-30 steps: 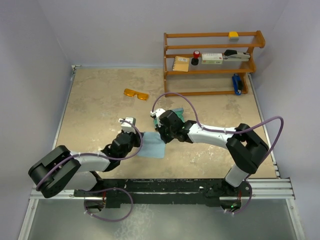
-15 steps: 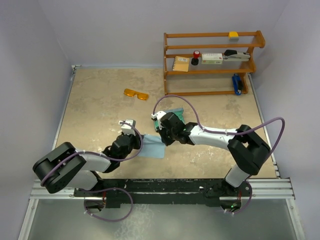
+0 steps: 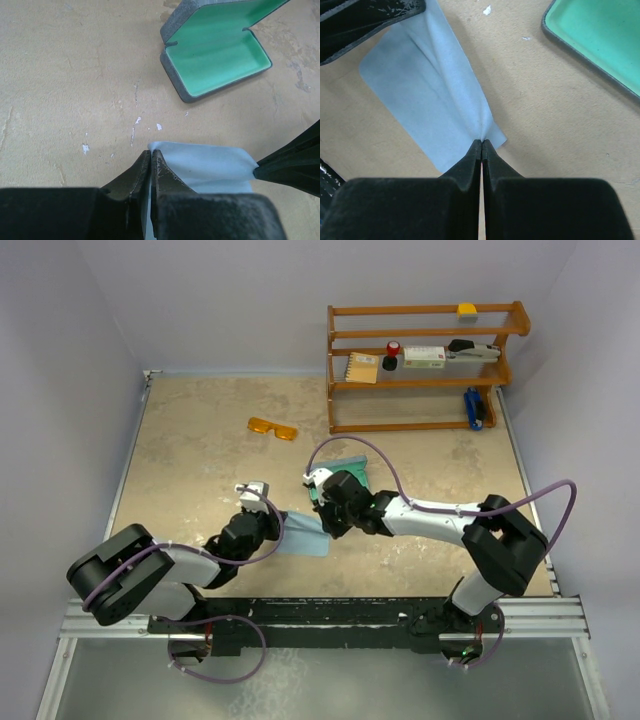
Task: Organize the sunglasses
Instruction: Fold the glasses cleaning cloth at the center of the board.
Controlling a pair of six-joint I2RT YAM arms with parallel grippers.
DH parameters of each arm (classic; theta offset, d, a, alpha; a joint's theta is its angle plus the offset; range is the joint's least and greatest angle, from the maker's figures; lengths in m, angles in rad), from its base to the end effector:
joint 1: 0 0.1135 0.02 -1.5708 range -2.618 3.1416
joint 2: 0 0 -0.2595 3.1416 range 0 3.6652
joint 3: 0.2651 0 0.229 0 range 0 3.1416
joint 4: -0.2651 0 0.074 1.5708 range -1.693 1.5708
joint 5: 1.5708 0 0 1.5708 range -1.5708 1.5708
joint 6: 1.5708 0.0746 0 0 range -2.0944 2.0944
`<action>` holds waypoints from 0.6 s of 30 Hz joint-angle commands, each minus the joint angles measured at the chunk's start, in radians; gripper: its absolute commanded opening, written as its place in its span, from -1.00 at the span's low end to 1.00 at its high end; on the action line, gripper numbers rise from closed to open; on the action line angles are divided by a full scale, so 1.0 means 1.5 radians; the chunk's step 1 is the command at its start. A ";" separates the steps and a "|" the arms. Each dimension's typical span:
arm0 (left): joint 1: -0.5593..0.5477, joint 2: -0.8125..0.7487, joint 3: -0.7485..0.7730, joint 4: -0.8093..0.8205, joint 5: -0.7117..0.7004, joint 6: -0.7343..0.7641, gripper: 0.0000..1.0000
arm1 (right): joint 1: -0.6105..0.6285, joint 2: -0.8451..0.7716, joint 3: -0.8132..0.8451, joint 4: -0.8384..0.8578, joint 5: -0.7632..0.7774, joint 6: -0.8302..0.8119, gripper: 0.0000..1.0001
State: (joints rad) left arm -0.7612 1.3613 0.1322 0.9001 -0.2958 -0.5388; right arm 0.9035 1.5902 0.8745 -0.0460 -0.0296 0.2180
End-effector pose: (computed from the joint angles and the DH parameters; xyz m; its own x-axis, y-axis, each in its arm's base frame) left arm 0.1845 -0.1458 0.1322 -0.4369 -0.2617 -0.8606 0.2749 0.8721 -0.4047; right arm 0.2079 0.2674 0.1707 -0.5897 -0.3991 -0.7021 -0.6871 0.7048 0.1765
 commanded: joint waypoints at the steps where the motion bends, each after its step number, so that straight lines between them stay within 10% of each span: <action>1: 0.000 -0.005 -0.012 0.051 -0.004 -0.009 -1.00 | 0.008 -0.023 -0.007 0.013 -0.017 0.009 -1.00; 18: -0.010 -0.034 -0.036 0.043 0.012 -0.027 -1.00 | 0.023 -0.023 -0.023 0.017 -0.022 0.013 -1.00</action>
State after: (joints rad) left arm -0.7692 1.3289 0.0906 0.9253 -0.2871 -0.5629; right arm 0.9310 1.5898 0.8555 -0.0395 -0.0479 0.2283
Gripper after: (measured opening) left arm 0.003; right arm 0.004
